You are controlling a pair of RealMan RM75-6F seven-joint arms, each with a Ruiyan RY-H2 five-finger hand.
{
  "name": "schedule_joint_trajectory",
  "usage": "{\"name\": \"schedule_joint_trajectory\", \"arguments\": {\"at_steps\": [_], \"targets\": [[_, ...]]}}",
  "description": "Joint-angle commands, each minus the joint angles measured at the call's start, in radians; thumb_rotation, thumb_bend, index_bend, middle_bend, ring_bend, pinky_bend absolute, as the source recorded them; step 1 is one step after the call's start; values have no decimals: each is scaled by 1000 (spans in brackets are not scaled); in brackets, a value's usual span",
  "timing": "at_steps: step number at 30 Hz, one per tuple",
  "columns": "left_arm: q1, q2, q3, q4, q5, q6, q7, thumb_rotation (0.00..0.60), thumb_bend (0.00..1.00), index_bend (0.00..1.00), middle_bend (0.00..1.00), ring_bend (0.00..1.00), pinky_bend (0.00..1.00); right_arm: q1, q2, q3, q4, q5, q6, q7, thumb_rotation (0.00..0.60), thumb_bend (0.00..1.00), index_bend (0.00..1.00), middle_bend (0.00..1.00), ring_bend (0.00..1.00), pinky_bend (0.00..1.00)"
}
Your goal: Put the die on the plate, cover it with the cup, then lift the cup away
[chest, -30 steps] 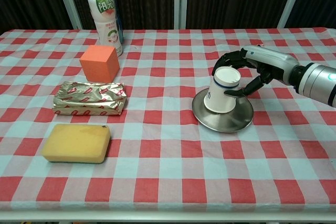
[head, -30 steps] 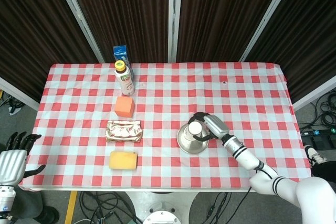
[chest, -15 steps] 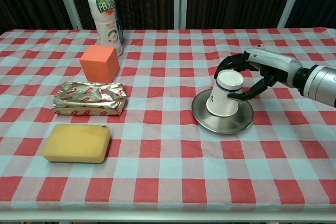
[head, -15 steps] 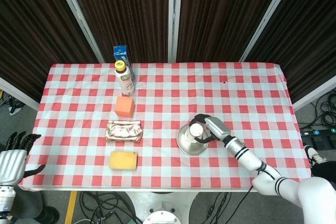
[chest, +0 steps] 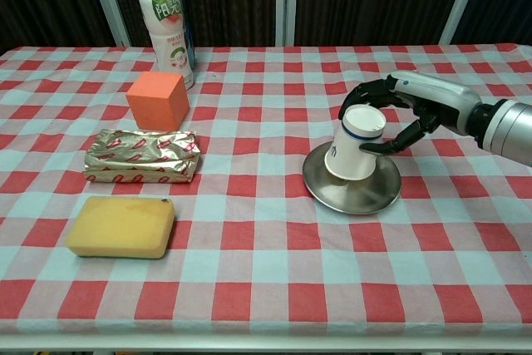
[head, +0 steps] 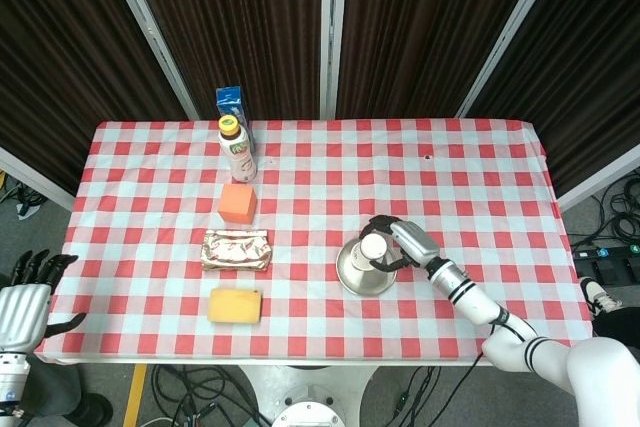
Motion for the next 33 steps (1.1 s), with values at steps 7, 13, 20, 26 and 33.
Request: {"name": "schedule_joint_trajectory", "arguments": {"at_steps": [7,13,20,26,33], "targets": [[-4,0,-1,-1,3,-3,3,600,0,176,170,71,29,6,27,-52,-36,-56,19,12,600,309,529,383,166,167],[1,3,0,-4,2,3,1,600,0,176,170,71,29,12,-6,-17,11,-10,-9,0,600,309,529,381,166,167],[1,2,1,-3,3,3,2,600,0,177,170,71,29,10,12,-70,-11,-72,22,3,600,313,525,382,166,167],[4,3,1,-2,2,5,-2,600,0,176,170,71,29,4,-17,-25,36,-12,4,-18,600,315,525,381,166,167],[2,0,1,2,3,3,-4,600,0,176,170,71,29,10,13,-85,-31,-96,48,-11,600,315,522,382,166,166]]}}
